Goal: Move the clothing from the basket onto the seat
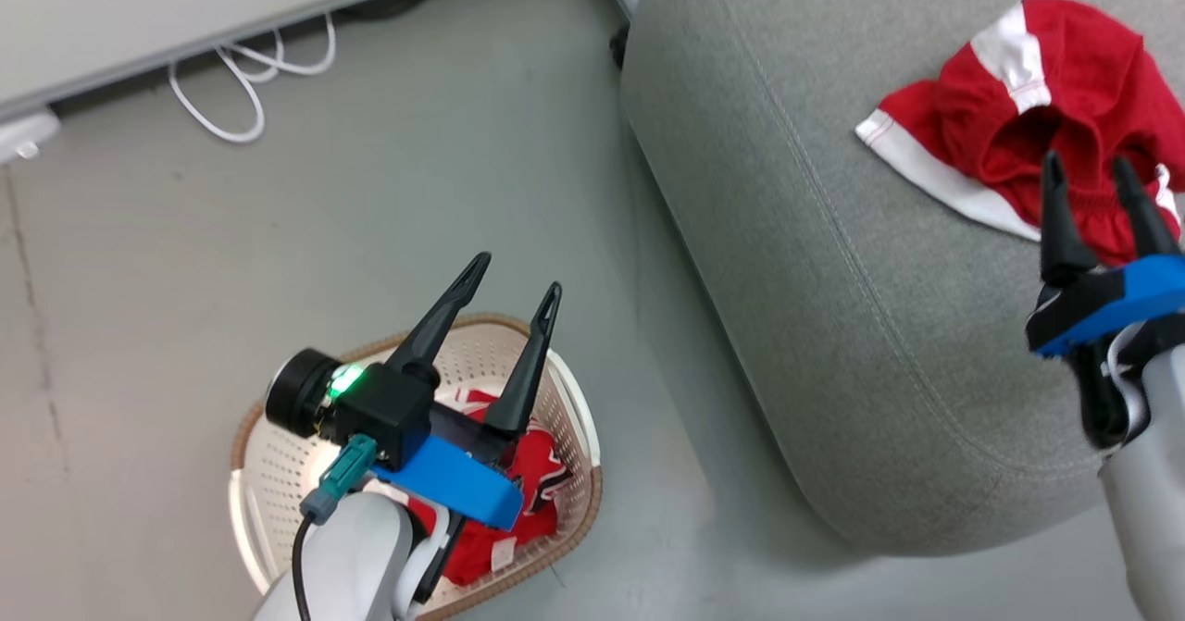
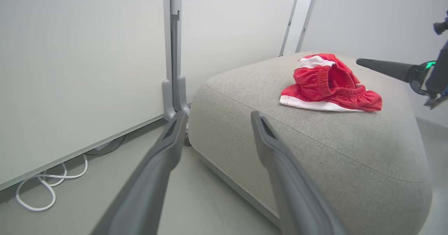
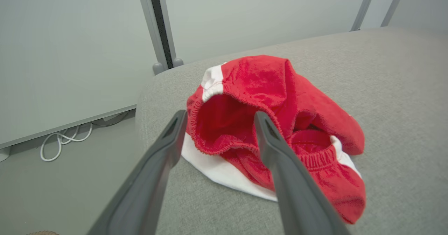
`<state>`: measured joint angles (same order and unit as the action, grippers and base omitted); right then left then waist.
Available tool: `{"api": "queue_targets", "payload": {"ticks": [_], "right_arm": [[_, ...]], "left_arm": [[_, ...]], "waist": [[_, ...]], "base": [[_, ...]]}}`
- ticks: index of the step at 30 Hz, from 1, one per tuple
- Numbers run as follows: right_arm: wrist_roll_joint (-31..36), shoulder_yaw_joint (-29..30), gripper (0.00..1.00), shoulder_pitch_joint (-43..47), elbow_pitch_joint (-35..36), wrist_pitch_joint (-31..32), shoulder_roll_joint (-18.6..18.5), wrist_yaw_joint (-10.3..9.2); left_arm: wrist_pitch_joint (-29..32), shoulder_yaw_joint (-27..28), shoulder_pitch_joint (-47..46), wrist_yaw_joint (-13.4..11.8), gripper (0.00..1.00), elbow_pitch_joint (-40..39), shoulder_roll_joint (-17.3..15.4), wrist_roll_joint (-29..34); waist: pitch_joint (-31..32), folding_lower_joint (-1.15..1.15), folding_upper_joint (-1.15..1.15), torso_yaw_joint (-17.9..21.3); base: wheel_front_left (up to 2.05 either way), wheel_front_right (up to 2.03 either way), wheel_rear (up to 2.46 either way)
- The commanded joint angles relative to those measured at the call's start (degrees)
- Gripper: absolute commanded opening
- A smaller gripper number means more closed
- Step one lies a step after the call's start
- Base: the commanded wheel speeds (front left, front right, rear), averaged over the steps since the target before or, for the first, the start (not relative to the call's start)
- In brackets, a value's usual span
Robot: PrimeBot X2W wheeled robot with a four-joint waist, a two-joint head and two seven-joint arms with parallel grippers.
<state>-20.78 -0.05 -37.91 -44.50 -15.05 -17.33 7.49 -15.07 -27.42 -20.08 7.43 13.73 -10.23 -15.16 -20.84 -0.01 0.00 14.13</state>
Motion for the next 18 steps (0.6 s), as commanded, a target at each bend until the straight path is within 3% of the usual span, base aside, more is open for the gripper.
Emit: {"api": "queue_targets", "payload": {"ticks": [1,12,18], "right_arm": [[-0.28,-0.51,1.00,2.90,1.94,-0.17,0.57,0.01],[1.87,-3.40,1.00,14.52,12.32,1.64,2.82,0.01],[2.43,-1.80,1.00,20.79,19.39,3.51,5.05,0.01]], "left_arm": [[-0.15,1.31,1.80,0.03,1.00,0.42,0.67,-0.30],[-0.15,8.65,9.00,0.03,1.00,2.14,3.39,0.10],[-0.16,11.70,11.08,0.03,1.00,2.89,4.41,0.78]], "waist": [[4.64,0.01,0.00,-1.96],[13.43,0.01,0.00,-5.53],[16.23,0.01,0.00,-9.28]], "base": [[0.00,0.00,0.00],[0.00,0.00,0.00],[0.00,0.00,0.00]]}}
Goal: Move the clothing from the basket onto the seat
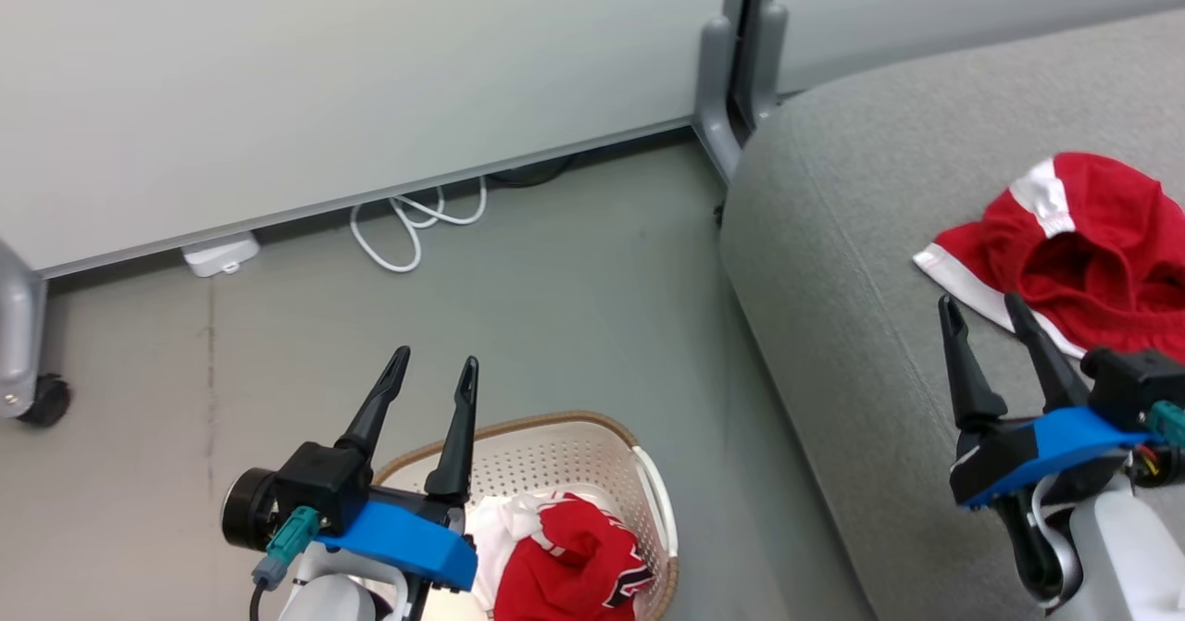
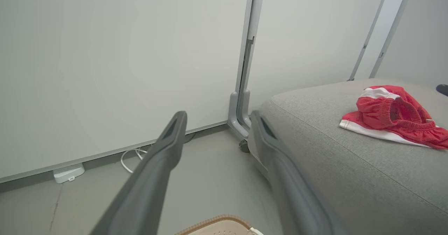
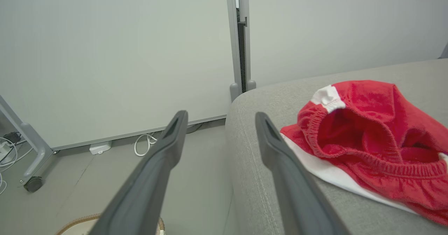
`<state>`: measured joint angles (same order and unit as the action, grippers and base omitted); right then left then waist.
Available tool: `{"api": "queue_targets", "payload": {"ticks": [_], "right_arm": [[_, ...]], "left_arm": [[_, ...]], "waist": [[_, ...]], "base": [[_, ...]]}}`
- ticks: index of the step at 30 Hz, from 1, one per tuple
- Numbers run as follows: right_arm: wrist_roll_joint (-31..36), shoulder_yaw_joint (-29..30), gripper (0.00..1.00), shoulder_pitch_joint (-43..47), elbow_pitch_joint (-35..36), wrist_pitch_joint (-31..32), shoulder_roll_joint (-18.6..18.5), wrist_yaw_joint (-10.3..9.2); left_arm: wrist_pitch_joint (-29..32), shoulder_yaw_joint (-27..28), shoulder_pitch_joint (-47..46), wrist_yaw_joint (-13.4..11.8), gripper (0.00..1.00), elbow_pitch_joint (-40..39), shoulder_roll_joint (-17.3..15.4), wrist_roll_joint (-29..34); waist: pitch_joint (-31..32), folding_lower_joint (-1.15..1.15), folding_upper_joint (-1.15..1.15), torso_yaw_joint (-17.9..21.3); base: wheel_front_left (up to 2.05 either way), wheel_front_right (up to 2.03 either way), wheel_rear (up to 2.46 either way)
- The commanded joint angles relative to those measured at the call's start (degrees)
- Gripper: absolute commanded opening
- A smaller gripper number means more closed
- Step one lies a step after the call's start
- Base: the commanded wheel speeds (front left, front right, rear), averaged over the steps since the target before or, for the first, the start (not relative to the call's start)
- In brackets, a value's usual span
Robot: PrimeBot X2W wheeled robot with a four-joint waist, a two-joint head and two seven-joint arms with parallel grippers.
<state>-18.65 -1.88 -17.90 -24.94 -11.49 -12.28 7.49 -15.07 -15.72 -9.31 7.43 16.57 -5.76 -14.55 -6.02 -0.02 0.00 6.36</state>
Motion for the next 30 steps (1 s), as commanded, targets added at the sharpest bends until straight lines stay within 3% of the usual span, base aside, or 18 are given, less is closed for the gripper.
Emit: {"api": "queue_targets", "payload": {"ticks": [1,18,30], "right_arm": [[0.47,0.18,1.00,1.73,1.07,0.31,0.50,0.01],[6.99,2.09,1.00,14.38,14.80,6.33,5.66,0.01],[8.76,1.81,1.00,16.72,16.92,7.15,7.56,0.01]], "left_arm": [[-0.15,0.65,0.52,0.03,1.00,0.19,0.01,0.33],[-0.15,7.41,5.19,0.03,1.00,2.96,0.90,1.60],[-0.15,10.10,5.42,0.03,1.00,3.54,1.13,2.54]], "waist": [[1.71,0.02,0.00,-2.10],[6.14,0.02,0.00,-10.39],[6.51,0.02,0.00,-12.00]], "base": [[0.00,0.00,0.00],[0.00,0.00,0.00],[0.00,0.00,0.00]]}}
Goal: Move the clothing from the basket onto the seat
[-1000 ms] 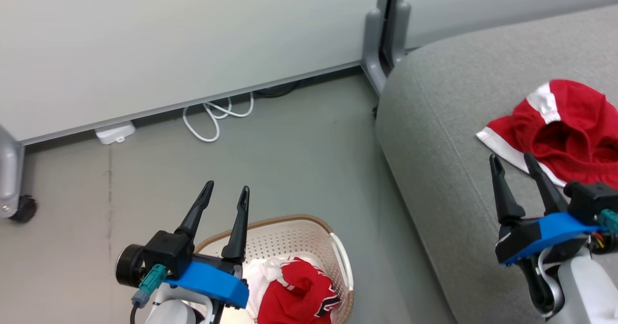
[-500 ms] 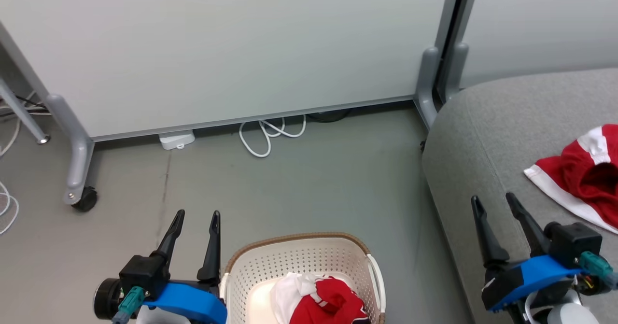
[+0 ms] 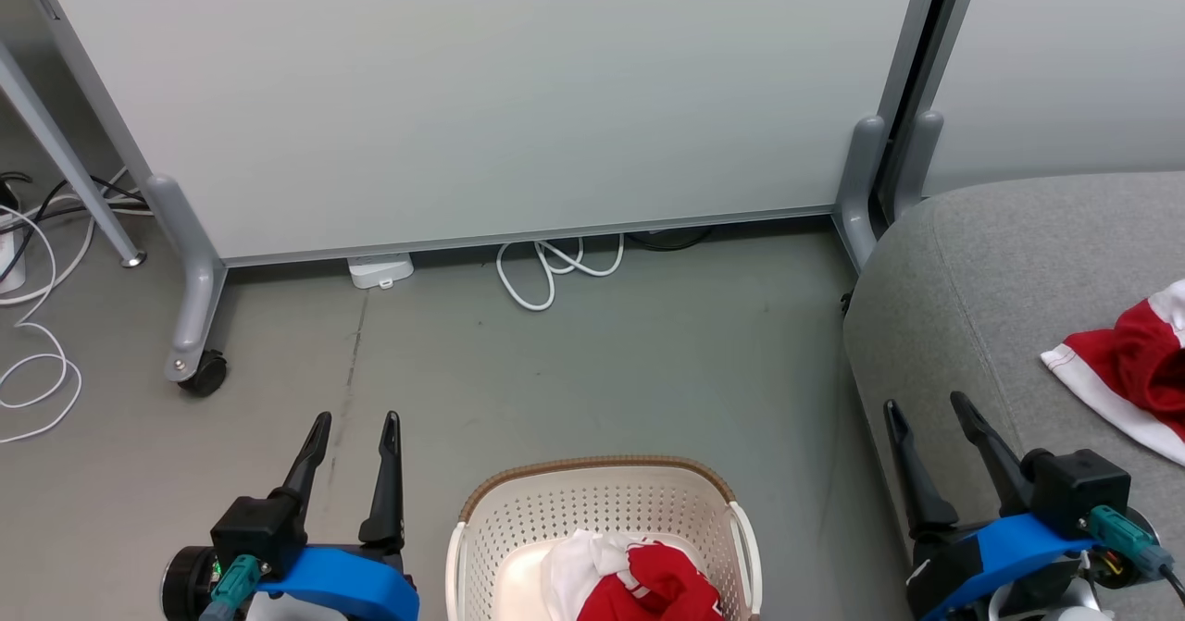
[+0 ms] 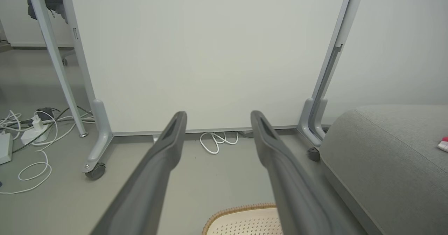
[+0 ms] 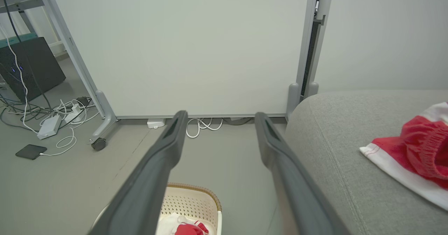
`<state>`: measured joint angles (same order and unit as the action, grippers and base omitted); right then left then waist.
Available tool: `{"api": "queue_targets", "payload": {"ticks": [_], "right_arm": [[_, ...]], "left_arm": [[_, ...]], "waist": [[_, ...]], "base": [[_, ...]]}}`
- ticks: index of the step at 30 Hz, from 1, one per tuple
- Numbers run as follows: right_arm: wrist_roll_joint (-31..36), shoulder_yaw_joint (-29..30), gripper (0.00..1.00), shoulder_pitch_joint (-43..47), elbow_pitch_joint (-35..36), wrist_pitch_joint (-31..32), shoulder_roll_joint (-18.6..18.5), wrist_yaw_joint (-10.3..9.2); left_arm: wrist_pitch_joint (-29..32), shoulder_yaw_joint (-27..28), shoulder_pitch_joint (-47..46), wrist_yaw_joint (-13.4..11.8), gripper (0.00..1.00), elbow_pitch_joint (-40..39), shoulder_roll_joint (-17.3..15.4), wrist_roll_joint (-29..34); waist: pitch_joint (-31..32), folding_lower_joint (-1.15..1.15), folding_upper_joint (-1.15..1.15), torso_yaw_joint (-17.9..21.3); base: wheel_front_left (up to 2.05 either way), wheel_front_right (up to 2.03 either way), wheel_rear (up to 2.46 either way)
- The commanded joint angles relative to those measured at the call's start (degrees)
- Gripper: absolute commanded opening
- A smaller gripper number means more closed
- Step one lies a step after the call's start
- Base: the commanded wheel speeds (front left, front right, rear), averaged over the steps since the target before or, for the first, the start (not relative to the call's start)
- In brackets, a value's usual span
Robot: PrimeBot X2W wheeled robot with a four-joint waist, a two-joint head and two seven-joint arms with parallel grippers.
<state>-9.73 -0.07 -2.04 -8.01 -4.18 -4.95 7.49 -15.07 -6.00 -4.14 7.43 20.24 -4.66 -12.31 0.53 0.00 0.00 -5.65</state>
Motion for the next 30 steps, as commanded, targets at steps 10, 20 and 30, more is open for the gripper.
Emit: {"api": "queue_targets", "payload": {"ticks": [10,20,30], "right_arm": [[0.83,0.29,1.00,0.41,-1.23,-0.51,0.73,0.01],[1.23,0.28,1.00,-0.27,-0.98,-0.16,0.89,0.01],[1.69,-2.28,1.00,-3.55,1.63,0.20,0.05,0.01]], "left_arm": [[-0.15,0.92,0.38,0.03,1.00,0.02,0.07,0.57],[-0.15,0.45,0.54,0.03,1.00,0.26,0.12,0.41],[-0.15,-1.24,-2.36,0.03,1.00,1.35,-0.05,0.52]], "waist": [[-0.18,0.00,0.00,0.45],[-0.73,0.00,0.00,1.15],[-9.27,0.00,0.00,5.50]], "base": [[0.00,0.00,0.00],[0.00,0.00,0.00],[0.00,0.00,0.00]]}}
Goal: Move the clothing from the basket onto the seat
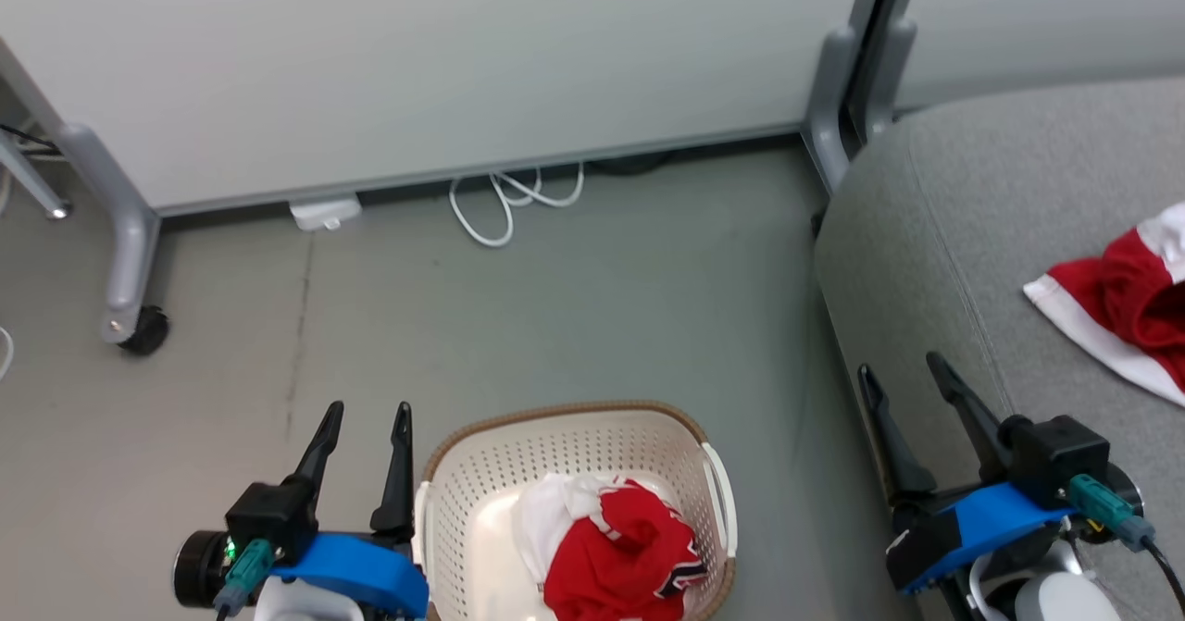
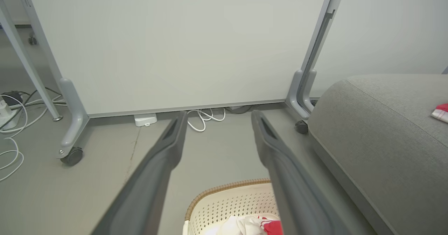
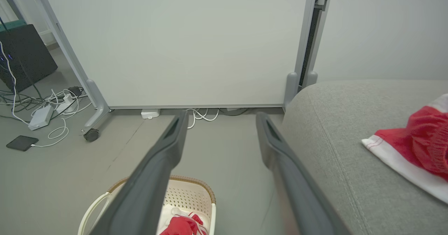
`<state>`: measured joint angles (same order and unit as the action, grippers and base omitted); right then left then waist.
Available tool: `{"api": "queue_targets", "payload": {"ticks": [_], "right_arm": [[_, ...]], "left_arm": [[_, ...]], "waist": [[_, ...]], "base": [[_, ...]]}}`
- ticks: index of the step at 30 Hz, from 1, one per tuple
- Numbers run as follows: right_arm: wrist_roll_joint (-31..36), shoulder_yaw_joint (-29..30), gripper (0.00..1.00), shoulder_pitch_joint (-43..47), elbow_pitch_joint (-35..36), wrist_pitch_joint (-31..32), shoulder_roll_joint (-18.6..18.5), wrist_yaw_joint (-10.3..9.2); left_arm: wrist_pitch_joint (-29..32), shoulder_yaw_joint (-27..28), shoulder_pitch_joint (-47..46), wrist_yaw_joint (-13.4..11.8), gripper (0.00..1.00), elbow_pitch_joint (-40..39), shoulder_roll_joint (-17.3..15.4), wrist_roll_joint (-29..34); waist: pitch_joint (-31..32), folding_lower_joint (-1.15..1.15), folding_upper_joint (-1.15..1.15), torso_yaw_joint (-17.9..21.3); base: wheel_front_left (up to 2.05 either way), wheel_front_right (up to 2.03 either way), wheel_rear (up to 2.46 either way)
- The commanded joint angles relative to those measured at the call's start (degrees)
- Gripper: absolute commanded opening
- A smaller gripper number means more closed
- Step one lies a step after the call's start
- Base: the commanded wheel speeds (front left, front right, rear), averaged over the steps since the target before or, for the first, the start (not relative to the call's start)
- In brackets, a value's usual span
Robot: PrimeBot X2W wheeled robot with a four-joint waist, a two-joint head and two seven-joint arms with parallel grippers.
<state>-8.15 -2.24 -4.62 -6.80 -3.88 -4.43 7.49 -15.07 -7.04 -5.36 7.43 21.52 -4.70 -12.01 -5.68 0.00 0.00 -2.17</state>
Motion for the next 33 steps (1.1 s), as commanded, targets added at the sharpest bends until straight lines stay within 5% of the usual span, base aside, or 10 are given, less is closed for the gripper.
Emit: {"api": "queue_targets", "payload": {"ticks": [1,17,33], "right_arm": [[0.06,-0.26,1.00,-1.35,0.75,-0.16,-0.59,0.01],[0.18,-5.97,1.00,-11.19,4.88,-1.73,-0.70,0.01],[-1.93,-11.60,1.00,-20.08,4.22,-5.62,0.69,0.01]], "left_arm": [[-0.15,-0.44,-1.63,0.03,1.00,0.32,0.03,0.27],[-0.15,-6.52,-15.08,0.03,1.00,7.79,-2.68,0.07],[-0.16,-18.07,-28.15,0.02,1.00,22.05,-9.14,-4.37]], "waist": [[-4.17,0.00,0.00,2.56],[-24.29,0.00,0.00,12.39],[-39.89,0.00,0.00,19.31]], "base": [[0.00,0.00,0.00],[0.00,0.00,0.00],[0.00,0.00,0.00]]}}
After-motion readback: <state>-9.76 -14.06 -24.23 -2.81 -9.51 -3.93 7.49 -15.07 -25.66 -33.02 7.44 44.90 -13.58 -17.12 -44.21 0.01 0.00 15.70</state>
